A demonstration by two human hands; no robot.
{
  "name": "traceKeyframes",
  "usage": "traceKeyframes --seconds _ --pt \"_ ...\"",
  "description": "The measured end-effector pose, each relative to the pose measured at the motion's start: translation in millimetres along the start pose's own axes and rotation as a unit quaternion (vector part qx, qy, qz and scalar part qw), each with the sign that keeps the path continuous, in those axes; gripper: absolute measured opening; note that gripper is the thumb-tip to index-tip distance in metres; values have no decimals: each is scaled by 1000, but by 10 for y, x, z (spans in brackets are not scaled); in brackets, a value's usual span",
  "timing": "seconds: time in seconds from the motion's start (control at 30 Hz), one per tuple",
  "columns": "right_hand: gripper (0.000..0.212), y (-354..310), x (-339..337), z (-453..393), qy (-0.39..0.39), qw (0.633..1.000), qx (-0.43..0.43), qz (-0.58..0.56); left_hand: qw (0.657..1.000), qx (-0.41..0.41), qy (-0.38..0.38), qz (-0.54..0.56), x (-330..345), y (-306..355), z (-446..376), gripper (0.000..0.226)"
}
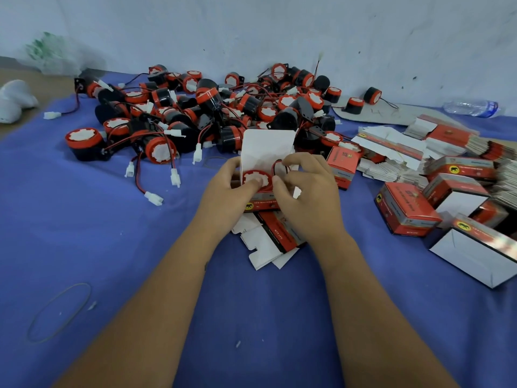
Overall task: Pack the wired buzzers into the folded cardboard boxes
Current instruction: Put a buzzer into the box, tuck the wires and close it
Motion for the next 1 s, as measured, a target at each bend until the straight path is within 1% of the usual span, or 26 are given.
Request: traceKeyframes --seconds 0.07,0.1,0.17,0.23,0.4,0.47,0.57,0.63,0.7,0.77,0.9,1.0 --pt "8 -6 21 -3 29 999 8 -25 1000 10 -5 -2 6 2 8 33" --pt "9 -11 28 -5 37 998 19 -40 1000 15 -8 -4 9 3 9 33" --pt "26 -15 32 -17 37 995 50 -72 1000 18 -13 -10 11 7 11 36" --pt "32 -4 38 -18 23 994 69 -81 999 19 -18 -20 13 7 11 37" --pt "16 -34 89 -17 -30 998 24 -57 999 28 -21 -38 16 2 6 35" --pt "13 -29 101 -37 -35 997 28 -63 999 25 -14 -41 22 -4 6 34" --pt "11 -14 90 -44 -49 994 58 -78 999 22 -15 -46 18 3 7 33" --pt "8 -17 68 -37 -43 997 51 -46 998 16 -16 -50 12 10 -1 34" --pt "13 -25 45 -32 -45 999 13 3 999 8 -7 -50 8 10 -8 34" --pt "17 -22 33 -41 -52 999 -3 13 999 5 1 -54 18 4 -8 35" --pt "8 -15 65 -46 -82 993 63 -51 998 13 12 -63 43 -10 14 39" --pt "14 -22 84 -59 -85 990 99 -60 997 20 11 -76 52 -24 19 35"
Point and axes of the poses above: each hand's wrist, its own z-axis away from the middle knuckle, its own x-axis out of the palm, y = z × x, the point moved 1 cm from there along -z, towards the middle knuckle
